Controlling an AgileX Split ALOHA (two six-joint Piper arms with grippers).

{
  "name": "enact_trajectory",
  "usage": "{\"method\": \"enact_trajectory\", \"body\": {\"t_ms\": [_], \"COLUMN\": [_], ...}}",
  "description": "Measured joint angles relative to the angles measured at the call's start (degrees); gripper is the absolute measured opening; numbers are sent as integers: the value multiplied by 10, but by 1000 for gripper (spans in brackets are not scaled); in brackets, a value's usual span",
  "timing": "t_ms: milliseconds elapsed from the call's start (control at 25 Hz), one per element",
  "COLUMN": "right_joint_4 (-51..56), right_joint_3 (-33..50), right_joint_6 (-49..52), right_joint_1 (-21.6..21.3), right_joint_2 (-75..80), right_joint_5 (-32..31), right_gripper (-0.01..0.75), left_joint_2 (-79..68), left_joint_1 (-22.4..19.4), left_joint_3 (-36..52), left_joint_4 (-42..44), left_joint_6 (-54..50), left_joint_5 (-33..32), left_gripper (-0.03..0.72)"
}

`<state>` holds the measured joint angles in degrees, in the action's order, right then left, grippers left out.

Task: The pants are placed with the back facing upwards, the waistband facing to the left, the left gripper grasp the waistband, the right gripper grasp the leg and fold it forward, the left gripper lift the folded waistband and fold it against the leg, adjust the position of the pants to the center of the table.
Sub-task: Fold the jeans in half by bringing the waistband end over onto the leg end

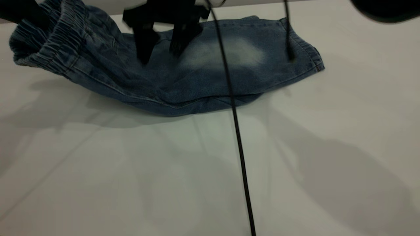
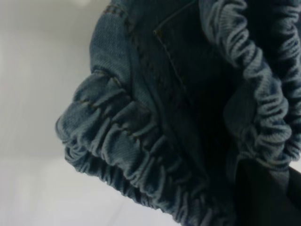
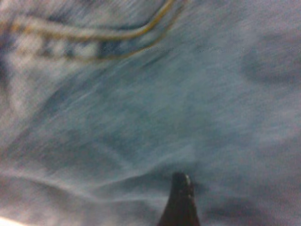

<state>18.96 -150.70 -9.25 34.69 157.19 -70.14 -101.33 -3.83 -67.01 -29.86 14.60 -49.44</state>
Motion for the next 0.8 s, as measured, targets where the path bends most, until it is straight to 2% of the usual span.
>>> {"method": "enact_trajectory", "body": {"t_ms": [280,440,600,800], "right_joint_4": [-99,-116,-93,-37], "right_joint_3": [-1,-1,-1,0], "right_joint_6": [15,18,28,26], "right_joint_1": [-40,-45,-44,-25], "right_joint_2": [9,26,50,60], "right_joint_5": [0,2,3,5], "right_gripper": [505,505,505,498], "left_joint_2": [43,61,68,74], "left_joint_1": [0,0,5,41], "left_joint_3": [-1,-1,-2,-16], "left_joint_4": [-1,-1,-1,-1], "left_joint_6": [0,0,0,0], "left_joint_5": [-13,-28,-37,-39], "left_gripper": [46,46,46,46]}}
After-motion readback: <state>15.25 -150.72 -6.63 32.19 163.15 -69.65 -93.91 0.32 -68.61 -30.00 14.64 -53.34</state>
